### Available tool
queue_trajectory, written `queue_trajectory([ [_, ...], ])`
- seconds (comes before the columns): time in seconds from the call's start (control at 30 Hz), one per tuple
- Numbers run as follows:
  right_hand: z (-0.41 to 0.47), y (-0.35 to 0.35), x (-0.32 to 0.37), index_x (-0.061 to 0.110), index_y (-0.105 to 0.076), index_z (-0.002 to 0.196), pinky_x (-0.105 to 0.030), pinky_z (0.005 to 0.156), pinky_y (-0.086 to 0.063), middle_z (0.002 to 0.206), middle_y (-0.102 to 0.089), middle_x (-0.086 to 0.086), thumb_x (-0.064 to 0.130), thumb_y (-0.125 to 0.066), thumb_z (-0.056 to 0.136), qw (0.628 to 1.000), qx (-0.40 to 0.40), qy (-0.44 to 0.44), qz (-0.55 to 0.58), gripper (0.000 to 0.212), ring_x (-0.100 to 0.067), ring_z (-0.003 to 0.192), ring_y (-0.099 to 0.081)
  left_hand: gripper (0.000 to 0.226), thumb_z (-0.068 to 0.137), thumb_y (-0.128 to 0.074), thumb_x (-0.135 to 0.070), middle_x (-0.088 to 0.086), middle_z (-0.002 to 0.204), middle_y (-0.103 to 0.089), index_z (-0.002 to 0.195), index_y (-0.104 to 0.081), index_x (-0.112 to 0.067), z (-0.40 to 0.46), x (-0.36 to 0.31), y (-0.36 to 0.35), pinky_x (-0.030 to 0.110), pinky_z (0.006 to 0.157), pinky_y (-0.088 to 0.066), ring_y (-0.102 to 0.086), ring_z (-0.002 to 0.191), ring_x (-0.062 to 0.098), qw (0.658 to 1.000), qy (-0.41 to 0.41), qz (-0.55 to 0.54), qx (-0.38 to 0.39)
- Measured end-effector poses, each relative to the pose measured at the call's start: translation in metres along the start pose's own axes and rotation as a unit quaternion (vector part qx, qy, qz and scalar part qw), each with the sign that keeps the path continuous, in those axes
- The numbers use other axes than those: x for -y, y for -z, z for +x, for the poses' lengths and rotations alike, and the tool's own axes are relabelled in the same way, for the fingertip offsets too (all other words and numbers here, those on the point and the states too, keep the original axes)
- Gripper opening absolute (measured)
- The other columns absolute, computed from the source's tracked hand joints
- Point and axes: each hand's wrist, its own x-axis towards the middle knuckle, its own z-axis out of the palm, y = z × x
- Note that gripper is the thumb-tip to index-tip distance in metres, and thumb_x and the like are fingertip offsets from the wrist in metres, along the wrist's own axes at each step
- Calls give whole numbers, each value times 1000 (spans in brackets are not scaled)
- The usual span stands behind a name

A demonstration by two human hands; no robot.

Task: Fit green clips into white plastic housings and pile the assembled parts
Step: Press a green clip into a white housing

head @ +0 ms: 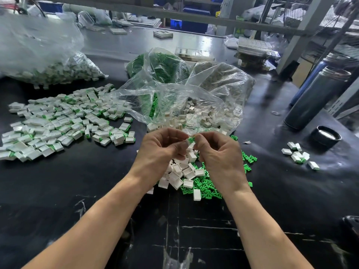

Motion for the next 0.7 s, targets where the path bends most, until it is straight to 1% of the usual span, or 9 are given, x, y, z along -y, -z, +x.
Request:
queue_trajectory([
  [0.13, -2, -2, -1, 21, -75, 88, -23, 57, -48, 66, -69, 11, 21, -72, 97, 1000, -4, 8, -15, 9, -6, 57, -61, 11, 88, -73, 4, 5, 75, -72, 98, -71, -1, -1, 0, -1, 28, 66, -61, -68, 67, 16, 1000, -1, 6, 4],
  [0.2, -2, -2, -3, 22, -74, 88, -21, 57, -47, 68, -70, 11, 22, -72, 97, 1000, 1, 10, -23, 9, -6, 57, -61, 11, 88, -72, 5, 6, 76, -73, 98, -71, -1, -1, 0, -1, 28, 67, -61, -68, 67, 16, 1000, -2, 8, 2],
  [0.3, -1, 0, -4, 27, -73, 88, -17, 55, -46, 69, -70, 15, 23, -72, 97, 998, 14, 30, -47, 10, -3, 57, -62, 11, 88, -73, 5, 9, 80, -73, 98, -72, -2, -1, 1, 0, 27, 67, -61, -69, 68, 16, 1000, -6, 14, -4],
  [0.43, -2, 1, -4, 32, -72, 91, -19, 57, -53, 74, -72, 18, 22, -74, 96, 995, 21, 70, -74, 11, -5, 61, -67, 11, 89, -74, 2, 10, 82, -75, 99, -73, -3, -2, 1, 1, 26, 69, -61, -70, 72, 16, 1000, -11, 13, -13],
  [0.5, -3, 0, -3, 31, -73, 93, -17, 58, -52, 77, -72, 19, 21, -75, 94, 992, 25, 88, -82, 11, -4, 63, -68, 12, 89, -74, 1, 9, 84, -76, 98, -74, -6, -2, 1, 2, 26, 71, -61, -71, 75, 16, 1000, -12, 8, -18],
  [0.53, -3, 0, -3, 32, -73, 94, -18, 59, -53, 79, -72, 19, 21, -75, 94, 992, 25, 90, -82, 12, -4, 64, -68, 12, 89, -74, 1, 11, 86, -76, 98, -74, -7, -2, 1, 2, 27, 72, -61, -72, 76, 17, 1000, -13, 6, -21],
  [0.63, -3, 1, -4, 33, -73, 94, -33, 63, -62, 80, -73, 16, 22, -74, 96, 995, 27, 73, -66, 11, -8, 69, -70, 13, 89, -75, 0, 12, 90, -77, 100, -75, -7, -3, 0, 2, 27, 74, -61, -72, 78, 17, 1000, -17, 1, -22],
  [0.7, -3, 1, -4, 32, -73, 95, -37, 64, -63, 80, -73, 14, 23, -73, 97, 994, 29, 76, -69, 9, -10, 70, -70, 15, 89, -75, -3, 11, 93, -77, 103, -74, -7, -3, 0, 1, 26, 73, -60, -72, 78, 17, 1000, -16, -2, -25],
])
